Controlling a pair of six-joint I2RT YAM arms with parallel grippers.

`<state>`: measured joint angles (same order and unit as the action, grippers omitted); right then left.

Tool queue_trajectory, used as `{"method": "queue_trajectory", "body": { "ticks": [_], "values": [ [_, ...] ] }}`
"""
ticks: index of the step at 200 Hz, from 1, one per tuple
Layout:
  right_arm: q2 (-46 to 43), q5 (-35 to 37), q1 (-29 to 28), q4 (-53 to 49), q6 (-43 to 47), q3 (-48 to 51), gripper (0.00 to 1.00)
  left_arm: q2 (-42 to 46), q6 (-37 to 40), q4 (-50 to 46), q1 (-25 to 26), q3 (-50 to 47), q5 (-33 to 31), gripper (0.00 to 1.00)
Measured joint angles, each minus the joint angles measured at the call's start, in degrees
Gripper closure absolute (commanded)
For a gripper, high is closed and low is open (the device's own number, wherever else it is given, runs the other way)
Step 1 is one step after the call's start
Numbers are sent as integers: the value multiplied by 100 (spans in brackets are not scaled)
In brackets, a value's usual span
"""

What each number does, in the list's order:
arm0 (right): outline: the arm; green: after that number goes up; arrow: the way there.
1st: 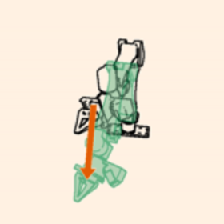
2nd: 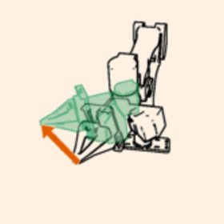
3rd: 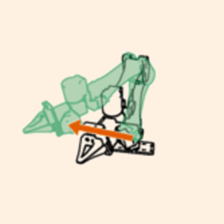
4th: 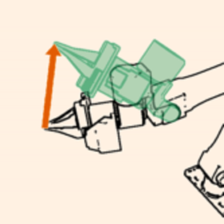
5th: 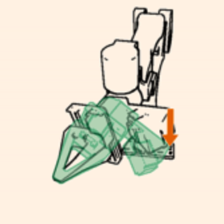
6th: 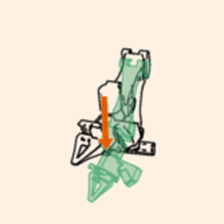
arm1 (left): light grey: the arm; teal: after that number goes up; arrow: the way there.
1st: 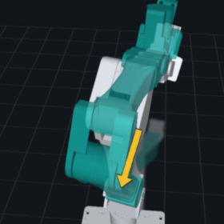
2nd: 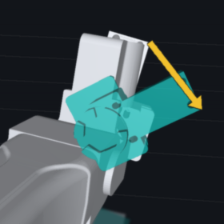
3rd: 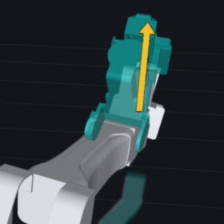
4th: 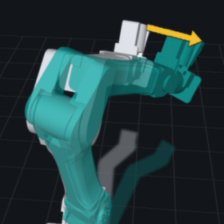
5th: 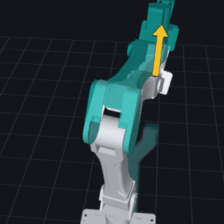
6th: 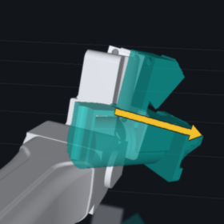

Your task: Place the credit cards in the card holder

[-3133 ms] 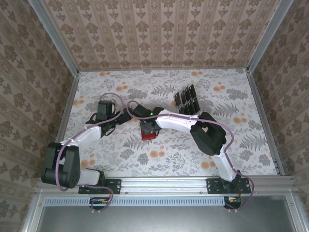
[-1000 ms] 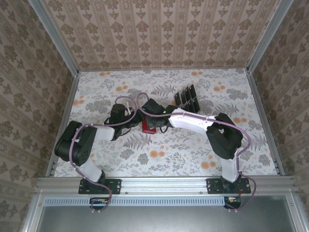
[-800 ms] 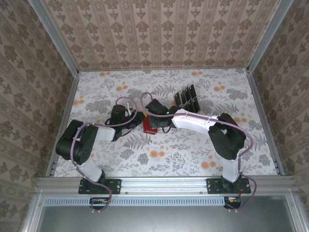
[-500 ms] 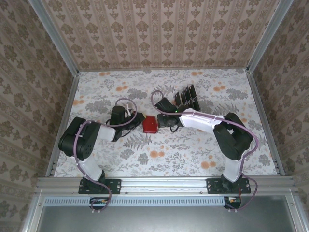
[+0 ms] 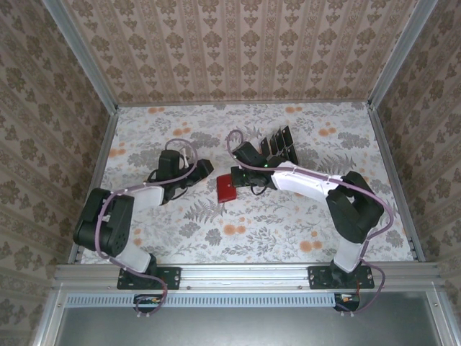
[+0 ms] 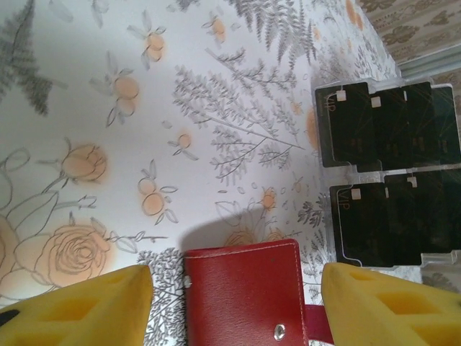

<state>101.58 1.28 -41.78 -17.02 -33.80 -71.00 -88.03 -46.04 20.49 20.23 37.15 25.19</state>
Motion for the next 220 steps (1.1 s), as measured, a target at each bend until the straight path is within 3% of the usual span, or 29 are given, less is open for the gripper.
{"method": "queue_trajectory", "body": {
  "ticks": [70, 159, 177, 220],
  "values": [
    [-348, -247, 0, 208, -205, 0, 100, 170, 734, -1110, 463, 402, -212, 31],
    [-348, -330, 0, 232, -267, 2, 100, 131, 841, -1211, 551, 529, -278, 31],
    [-348, -328, 0, 234, -267, 4, 100, 109, 841, -1211, 634, 529, -317, 37],
    [-352, -323, 2, 367, -313, 201, 100, 87, 863, -1217, 721, 380, -426, 63]
  ]
}}
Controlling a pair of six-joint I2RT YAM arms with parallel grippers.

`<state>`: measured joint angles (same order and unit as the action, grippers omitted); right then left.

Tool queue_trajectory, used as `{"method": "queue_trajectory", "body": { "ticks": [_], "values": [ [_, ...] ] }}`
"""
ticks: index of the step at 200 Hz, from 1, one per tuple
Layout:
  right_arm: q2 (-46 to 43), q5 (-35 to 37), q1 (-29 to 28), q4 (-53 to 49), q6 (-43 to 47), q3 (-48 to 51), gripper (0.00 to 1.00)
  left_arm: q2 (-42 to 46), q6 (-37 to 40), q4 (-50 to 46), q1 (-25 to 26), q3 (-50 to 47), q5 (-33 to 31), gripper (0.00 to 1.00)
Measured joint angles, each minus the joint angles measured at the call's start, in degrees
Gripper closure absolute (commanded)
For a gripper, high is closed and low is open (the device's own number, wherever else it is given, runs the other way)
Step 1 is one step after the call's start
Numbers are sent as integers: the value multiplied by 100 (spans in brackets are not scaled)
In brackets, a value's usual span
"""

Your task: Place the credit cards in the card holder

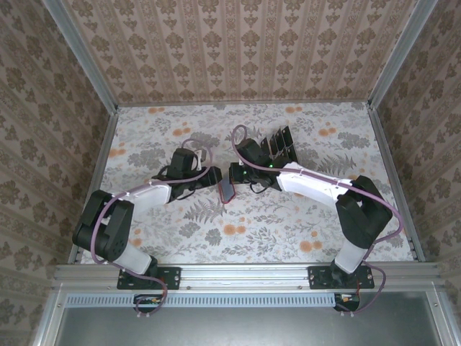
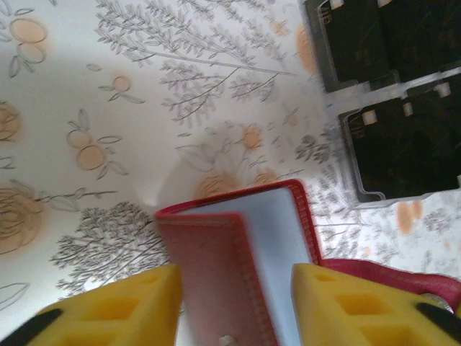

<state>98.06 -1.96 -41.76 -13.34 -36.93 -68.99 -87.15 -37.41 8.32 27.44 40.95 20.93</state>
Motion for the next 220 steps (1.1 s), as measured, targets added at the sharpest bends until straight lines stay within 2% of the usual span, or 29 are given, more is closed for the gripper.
{"method": "queue_trajectory", "body": {
  "ticks": [34, 56, 76, 103, 138, 153, 184, 205, 220],
  "values": [
    [-37, 20, 35, 149, -140, 420, 100, 4, -24, -140, -15, -293, -247, 74],
    [-85, 48, 85, 354, -291, 780, 100, 4, -22, -243, -28, -337, -398, 74],
    [-101, 103, 138, 551, -450, 1106, 100, 4, 17, -284, -111, -337, -503, 68],
    [-101, 179, 186, 756, -656, 1458, 90, 13, 76, -352, -308, -337, -706, 60],
    [-101, 302, 251, 883, -807, 1644, 82, 79, 122, -466, -348, -402, -881, 46],
    [-101, 334, 291, 892, -831, 1646, 79, 120, 118, -514, -348, -485, -927, 44],
    [-101, 422, 343, 883, -841, 1646, 62, 221, 114, -616, -348, -640, -1049, 45],
    [-157, 501, 354, 791, -809, 1644, 32, 273, 114, -643, -348, -691, -1117, 45],
    [-280, 579, 352, 649, -734, 1606, 1, 302, 114, -636, -348, -726, -1139, 45]
  ]
}}
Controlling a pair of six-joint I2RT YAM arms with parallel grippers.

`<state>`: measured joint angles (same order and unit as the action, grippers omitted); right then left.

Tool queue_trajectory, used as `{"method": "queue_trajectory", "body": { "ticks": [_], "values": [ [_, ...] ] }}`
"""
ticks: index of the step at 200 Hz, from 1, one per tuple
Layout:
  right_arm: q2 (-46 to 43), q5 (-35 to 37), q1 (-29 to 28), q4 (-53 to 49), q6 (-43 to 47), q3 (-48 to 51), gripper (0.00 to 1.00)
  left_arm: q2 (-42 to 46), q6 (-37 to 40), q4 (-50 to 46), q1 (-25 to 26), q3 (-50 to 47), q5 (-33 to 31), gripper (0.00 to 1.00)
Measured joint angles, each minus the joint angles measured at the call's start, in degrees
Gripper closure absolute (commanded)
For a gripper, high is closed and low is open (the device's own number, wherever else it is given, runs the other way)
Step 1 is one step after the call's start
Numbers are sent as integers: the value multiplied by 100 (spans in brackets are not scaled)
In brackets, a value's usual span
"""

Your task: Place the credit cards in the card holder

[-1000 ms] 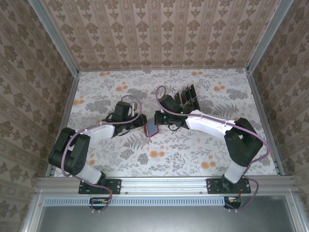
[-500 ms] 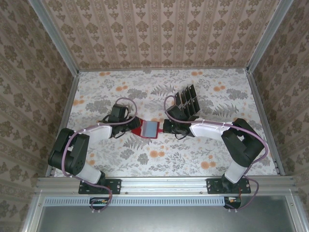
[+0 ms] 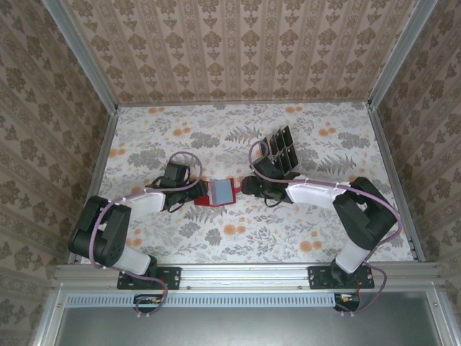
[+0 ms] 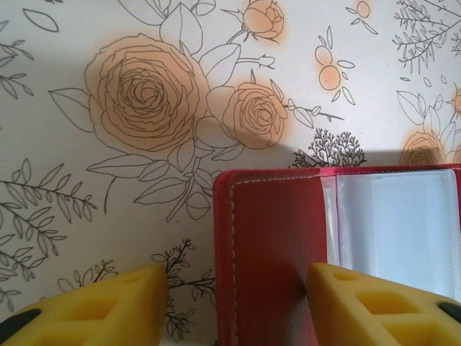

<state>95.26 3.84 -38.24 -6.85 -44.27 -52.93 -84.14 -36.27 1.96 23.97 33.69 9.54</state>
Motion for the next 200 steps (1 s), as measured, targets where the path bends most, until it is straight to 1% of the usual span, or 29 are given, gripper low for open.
{"method": "queue_trajectory", "body": {
  "ticks": [42, 70, 87, 99, 115, 145, 163, 181, 200],
  "values": [
    [-409, 308, -4, -358, 291, -468, 0, 2, 0, 22, 0, -9, -2, 45],
    [-815, 225, 44, -247, 310, -501, 0, -2, 2, 61, 0, -11, -4, 46],
    [-944, -107, 170, -4, 315, -498, 6, -24, 2, 90, 0, -11, -44, 46],
    [-946, -356, 234, 109, 345, -507, 14, -26, 4, 92, 0, -11, -76, 46],
    [-824, -649, 256, 63, 348, -599, 20, -26, 15, 79, -2, -9, -107, 46],
    [-245, -984, -33, -44, 385, -1064, 24, -22, 138, -85, -9, 81, -240, 41],
    [55, -1143, -245, -44, 378, -1169, 25, 20, 249, -372, -22, 245, -363, 39],
    [299, -1274, -398, -24, 352, -1187, 27, 221, 382, -623, -42, 413, -448, 37],
    [511, -1355, -428, 4, 328, -1187, 28, 535, 466, -793, -44, 531, -492, 37]
  ]
}}
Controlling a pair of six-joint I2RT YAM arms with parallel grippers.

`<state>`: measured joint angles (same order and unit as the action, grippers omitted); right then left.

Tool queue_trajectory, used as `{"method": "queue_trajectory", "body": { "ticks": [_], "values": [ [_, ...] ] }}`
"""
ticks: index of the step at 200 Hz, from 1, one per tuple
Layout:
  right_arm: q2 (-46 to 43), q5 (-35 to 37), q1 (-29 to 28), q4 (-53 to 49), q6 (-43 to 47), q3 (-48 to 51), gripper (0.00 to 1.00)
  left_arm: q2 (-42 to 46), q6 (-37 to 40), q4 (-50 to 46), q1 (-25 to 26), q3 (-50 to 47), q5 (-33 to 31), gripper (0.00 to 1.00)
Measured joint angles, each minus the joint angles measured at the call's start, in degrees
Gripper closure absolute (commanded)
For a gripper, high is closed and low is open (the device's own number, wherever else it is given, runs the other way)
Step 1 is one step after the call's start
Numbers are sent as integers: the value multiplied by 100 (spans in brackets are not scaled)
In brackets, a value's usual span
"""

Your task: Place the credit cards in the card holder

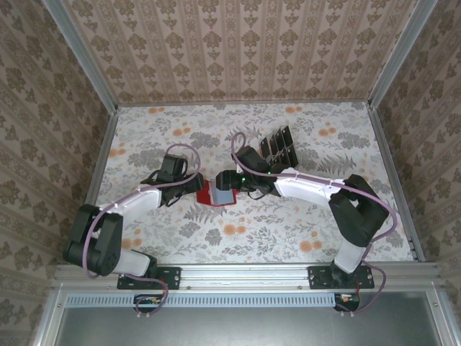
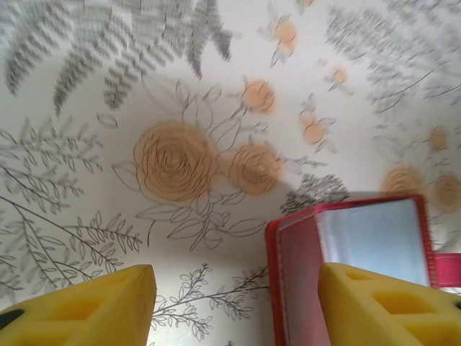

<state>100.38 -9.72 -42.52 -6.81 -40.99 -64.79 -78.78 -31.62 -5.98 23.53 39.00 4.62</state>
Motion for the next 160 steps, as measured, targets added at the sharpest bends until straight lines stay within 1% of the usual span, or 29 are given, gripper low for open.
{"method": "queue_trajectory", "body": {
  "ticks": [34, 59, 77, 84, 89, 96, 107, 115, 160],
  "values": [
    [291, -20, 4, 42, -66, -63, 34, 435, 55, -168, 37, 114, 4, 37],
    [428, -20, 4, 63, -127, -109, 37, 468, 83, -236, 133, 118, 4, 38],
    [529, -20, 13, 85, -149, -157, 40, 459, 83, -302, 195, 116, 2, 40],
    [575, -22, 15, 94, -153, -184, 40, 452, 83, -313, 201, 111, 0, 42],
    [610, -20, 15, 105, -155, -195, 41, 446, 81, -319, 199, 103, -15, 46],
    [654, -22, 15, 118, -166, -212, 41, 435, 76, -321, 199, 76, -42, 52],
    [721, -22, 17, 131, -168, -227, 41, 402, 20, -323, 199, -11, -122, 66],
    [761, -24, 26, 144, -170, -238, 41, 367, 11, -328, 199, -96, -175, 72],
    [883, -92, 42, 151, -234, -306, 43, 24, 9, -317, 199, -476, -398, 72]
  ]
}}
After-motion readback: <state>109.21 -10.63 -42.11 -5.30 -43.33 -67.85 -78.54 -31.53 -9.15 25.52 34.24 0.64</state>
